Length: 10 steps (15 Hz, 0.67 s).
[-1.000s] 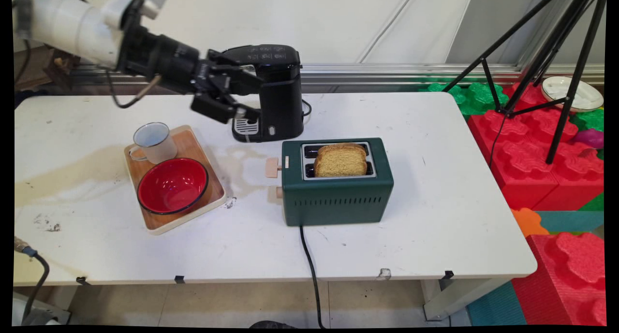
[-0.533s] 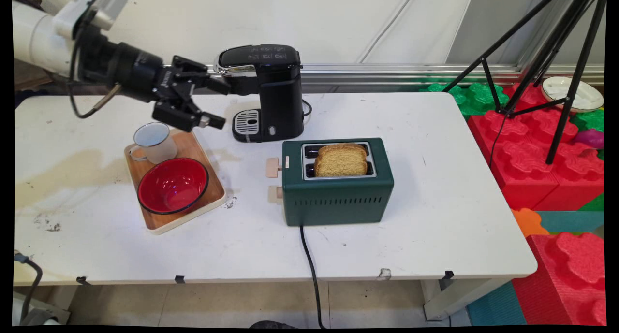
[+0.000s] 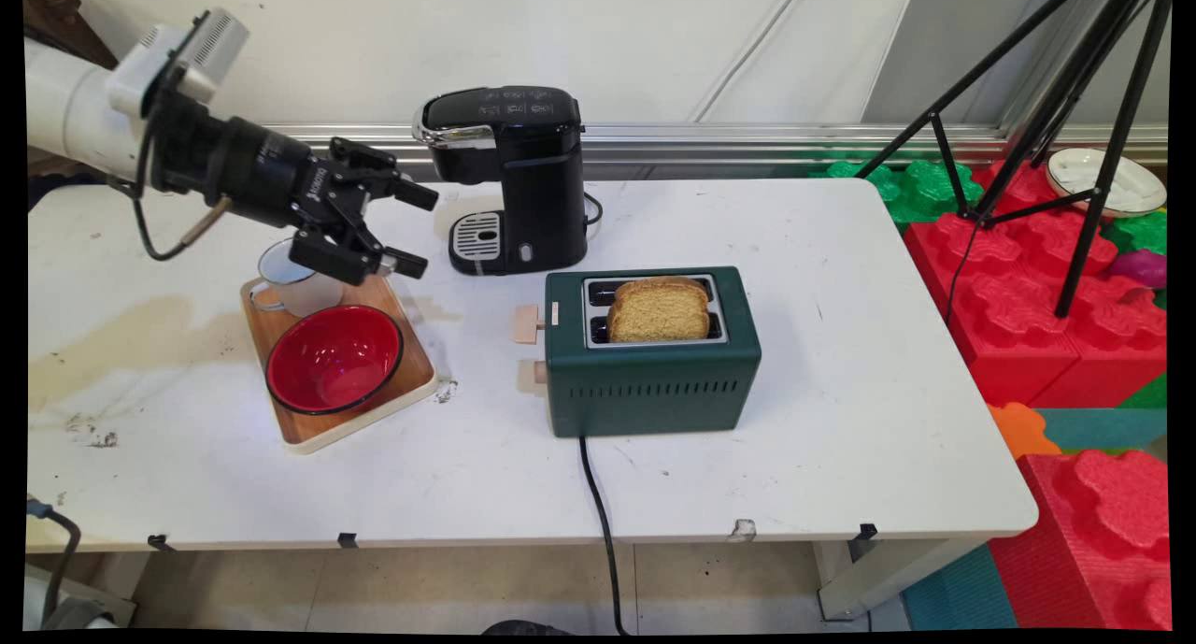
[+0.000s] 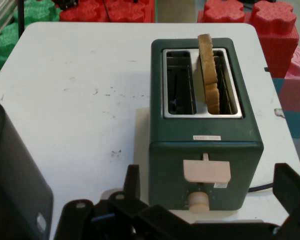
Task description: Press the toaster switch
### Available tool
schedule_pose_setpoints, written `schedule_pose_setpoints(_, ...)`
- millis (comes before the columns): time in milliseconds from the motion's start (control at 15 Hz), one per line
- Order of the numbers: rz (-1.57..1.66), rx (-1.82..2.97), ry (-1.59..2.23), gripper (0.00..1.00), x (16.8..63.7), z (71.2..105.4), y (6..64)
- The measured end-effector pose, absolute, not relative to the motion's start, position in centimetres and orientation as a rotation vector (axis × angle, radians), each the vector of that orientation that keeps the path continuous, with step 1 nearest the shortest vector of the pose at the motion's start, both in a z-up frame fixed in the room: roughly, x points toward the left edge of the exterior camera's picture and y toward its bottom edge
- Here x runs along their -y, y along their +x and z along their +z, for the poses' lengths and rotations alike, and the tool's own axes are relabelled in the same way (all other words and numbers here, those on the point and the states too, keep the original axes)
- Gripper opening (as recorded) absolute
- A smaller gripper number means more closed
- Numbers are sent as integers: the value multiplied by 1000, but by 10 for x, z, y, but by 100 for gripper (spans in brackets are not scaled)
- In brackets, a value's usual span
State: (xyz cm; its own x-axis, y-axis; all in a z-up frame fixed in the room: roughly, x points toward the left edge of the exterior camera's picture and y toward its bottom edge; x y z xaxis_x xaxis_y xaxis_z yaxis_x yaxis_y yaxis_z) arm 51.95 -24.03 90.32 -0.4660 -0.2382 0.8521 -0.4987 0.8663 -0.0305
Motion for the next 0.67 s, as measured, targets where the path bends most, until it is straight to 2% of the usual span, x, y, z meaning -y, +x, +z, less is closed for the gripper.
schedule_pose_setpoints(667,348,2081,475,100,263,869,471)
